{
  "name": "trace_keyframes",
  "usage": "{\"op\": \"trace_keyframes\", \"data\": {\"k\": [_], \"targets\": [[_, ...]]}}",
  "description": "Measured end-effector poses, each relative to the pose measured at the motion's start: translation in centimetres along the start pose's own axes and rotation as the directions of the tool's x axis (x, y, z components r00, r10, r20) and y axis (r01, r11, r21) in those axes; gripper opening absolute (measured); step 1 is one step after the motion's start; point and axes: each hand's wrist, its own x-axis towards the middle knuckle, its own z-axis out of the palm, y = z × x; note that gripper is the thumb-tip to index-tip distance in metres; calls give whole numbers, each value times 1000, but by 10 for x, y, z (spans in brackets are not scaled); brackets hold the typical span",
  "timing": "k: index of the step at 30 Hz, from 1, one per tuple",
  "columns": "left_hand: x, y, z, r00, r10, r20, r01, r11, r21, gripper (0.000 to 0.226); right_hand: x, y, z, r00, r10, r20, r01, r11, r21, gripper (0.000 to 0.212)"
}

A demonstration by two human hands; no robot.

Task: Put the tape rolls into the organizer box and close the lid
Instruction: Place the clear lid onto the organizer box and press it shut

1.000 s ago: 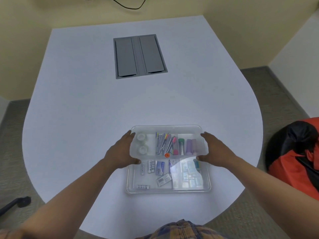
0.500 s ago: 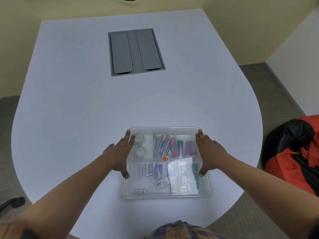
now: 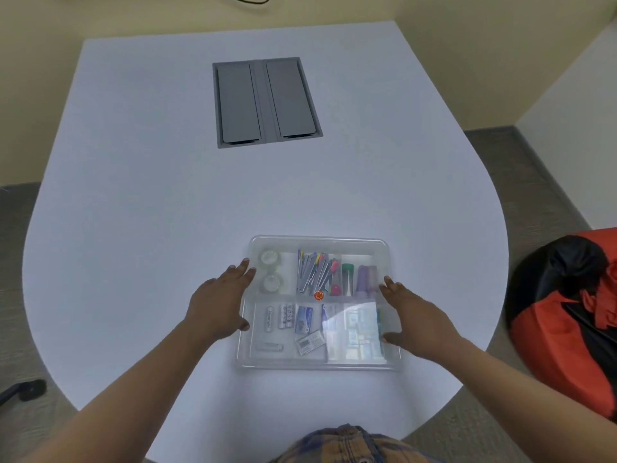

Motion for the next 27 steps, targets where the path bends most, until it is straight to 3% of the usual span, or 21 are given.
{"op": "trace_keyframes", "data": {"k": [3,6,17,22,27], "targets": [[-22,-5,12,996,43,84,-46,999,24,121,-17,5,6,993,-29,118,19,996,86,123],[-29,-3,14,992,63,113,-71,995,64,129,-17,6,0,982,-46,182,38,998,51,133],[-28,3,17,992,47,117,-59,993,99,139,-10,3,-7,981,-37,192,78,974,-211,138],[-26,-2,12,986,43,158,-55,996,70,130,-3,-3,-8,988,-28,154,64,970,-234,133],[-6,1,1,1000,-2,-1,2,1000,-21,116,16,-12,-17,1000,-9,2,9,997,-71,112]]}}
